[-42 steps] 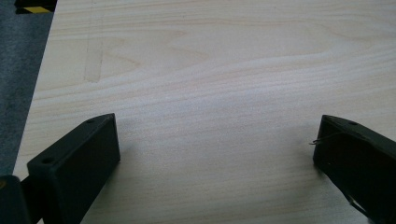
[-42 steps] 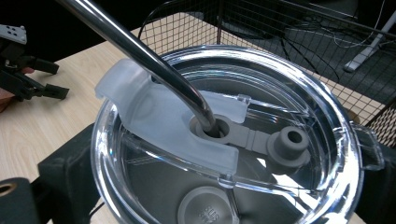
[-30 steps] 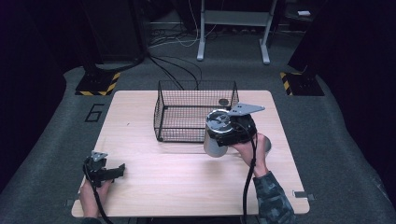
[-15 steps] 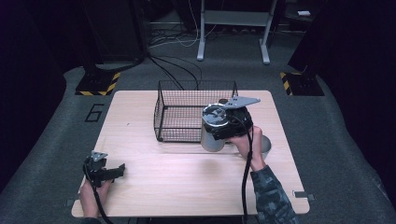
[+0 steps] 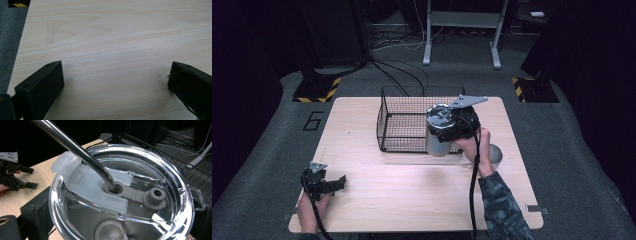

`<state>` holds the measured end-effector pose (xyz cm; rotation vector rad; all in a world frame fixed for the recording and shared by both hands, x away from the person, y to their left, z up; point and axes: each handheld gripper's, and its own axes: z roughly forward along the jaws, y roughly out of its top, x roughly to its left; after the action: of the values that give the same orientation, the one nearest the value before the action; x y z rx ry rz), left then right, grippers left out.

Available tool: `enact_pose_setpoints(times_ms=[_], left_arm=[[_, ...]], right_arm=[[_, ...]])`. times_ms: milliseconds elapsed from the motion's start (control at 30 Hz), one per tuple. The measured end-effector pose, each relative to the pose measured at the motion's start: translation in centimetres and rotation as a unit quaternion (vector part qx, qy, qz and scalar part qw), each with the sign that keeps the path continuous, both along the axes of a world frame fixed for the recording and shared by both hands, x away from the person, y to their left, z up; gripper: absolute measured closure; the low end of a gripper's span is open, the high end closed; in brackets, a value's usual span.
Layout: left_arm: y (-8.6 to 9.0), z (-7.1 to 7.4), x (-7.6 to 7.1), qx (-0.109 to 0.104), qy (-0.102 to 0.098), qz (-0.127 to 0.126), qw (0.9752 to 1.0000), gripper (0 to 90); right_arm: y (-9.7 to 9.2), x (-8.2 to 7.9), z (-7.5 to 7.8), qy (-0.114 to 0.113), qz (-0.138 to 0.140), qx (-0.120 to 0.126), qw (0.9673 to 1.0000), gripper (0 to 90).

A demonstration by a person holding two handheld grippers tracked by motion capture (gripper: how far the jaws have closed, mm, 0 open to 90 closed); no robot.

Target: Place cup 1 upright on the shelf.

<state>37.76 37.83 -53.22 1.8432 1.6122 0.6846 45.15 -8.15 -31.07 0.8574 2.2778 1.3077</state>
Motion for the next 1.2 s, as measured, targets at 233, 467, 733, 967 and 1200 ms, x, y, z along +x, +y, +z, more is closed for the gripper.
enact_pose_setpoints(times_ms=[233, 467, 733, 967, 1200], left_arm=[[0.0, 0.0, 0.0, 0.000, 0.001, 0.000, 1.0000, 0.4], [0.0, 0.0, 0.0, -0.001, 0.001, 0.000, 1.0000, 0.5], [0.0, 0.0, 0.0, 0.000, 0.001, 0.000, 1.0000, 0.5], [0.0, 0.0, 0.0, 0.000, 0.001, 0.000, 1.0000, 0.5], [0.0, 0.0, 0.0, 0.000, 0.001, 0.000, 1.0000, 0.5]], right_arm=[[0.6, 0.8, 0.5, -0.003, 0.000, -0.001, 1.0000, 3.4], [1.4, 1.4, 0.9, -0.003, 0.003, -0.004, 1.0000, 3.4], [2.3, 2.4, 1.3, -0.003, 0.002, -0.006, 1.0000, 3.4], [3.1, 3.5, 1.6, -0.008, 0.004, -0.011, 0.9999, 3.4], [3.9, 4.1, 1.8, -0.007, 0.003, -0.018, 0.9998, 3.4]])
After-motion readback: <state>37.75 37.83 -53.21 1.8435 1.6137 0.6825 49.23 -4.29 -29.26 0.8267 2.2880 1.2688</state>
